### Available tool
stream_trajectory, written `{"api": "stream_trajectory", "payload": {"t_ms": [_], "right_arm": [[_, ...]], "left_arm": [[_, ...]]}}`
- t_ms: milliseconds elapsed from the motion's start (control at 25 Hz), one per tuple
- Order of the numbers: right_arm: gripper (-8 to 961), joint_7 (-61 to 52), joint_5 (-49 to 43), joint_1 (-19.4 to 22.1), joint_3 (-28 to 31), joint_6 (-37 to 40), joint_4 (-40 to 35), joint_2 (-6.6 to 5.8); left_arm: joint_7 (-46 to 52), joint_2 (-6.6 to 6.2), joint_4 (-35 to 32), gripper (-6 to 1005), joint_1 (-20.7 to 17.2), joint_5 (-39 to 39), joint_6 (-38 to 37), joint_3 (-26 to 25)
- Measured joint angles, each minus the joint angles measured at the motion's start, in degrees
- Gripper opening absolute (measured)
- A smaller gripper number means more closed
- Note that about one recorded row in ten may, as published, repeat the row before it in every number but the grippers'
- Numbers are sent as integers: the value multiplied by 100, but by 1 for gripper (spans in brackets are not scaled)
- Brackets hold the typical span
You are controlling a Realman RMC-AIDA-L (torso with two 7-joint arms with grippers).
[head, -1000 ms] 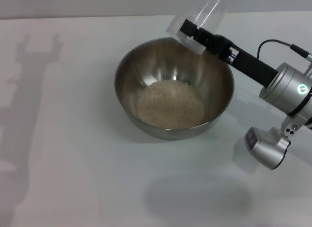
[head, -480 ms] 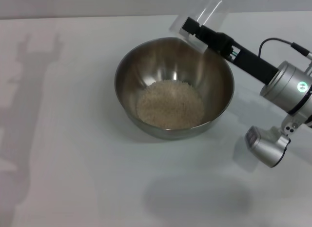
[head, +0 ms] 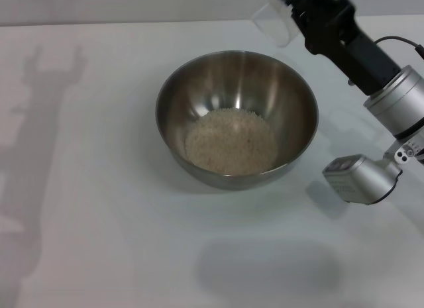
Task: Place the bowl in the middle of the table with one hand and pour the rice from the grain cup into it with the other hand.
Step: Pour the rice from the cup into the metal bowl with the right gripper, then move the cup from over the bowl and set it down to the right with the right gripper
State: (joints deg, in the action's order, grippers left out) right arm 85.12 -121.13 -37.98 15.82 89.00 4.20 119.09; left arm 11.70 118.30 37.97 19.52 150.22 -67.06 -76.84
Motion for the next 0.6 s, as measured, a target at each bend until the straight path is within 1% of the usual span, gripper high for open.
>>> {"api": "stream_trajectory", "payload": {"t_ms": [120,160,200,320,360,400,520,560,600], "right_arm": [[13,-710,368,95,1,21,308,10],[13,-1230,641,173,8,44,555,17],[13,-1230,641,173,8,44,555,17],[13,-2150,1105,289,123,81,932,26],[13,-2780,1403,373,360,90,1237,33],[13,-2780,1403,373,360,90,1237,33],[13,-3743,1729,532,806,77,1649,37],[13,-4603,1864,719,1088,-8,1937,37],[13,-4603,1864,719,1088,-8,1937,37]], "left_arm": [[-3,0,0,843,8,4,-24,2],[-11,0,0,843,13,4,-50,5],[-11,0,0,843,13,4,-50,5],[-15,0,0,843,22,7,-72,10],[-26,0,0,843,30,8,-73,11],[-26,0,0,844,30,8,-73,11],[-39,0,-1,844,34,17,-73,12],[-39,-1,0,844,34,22,-73,12],[-39,-1,0,843,34,22,-73,12]]}}
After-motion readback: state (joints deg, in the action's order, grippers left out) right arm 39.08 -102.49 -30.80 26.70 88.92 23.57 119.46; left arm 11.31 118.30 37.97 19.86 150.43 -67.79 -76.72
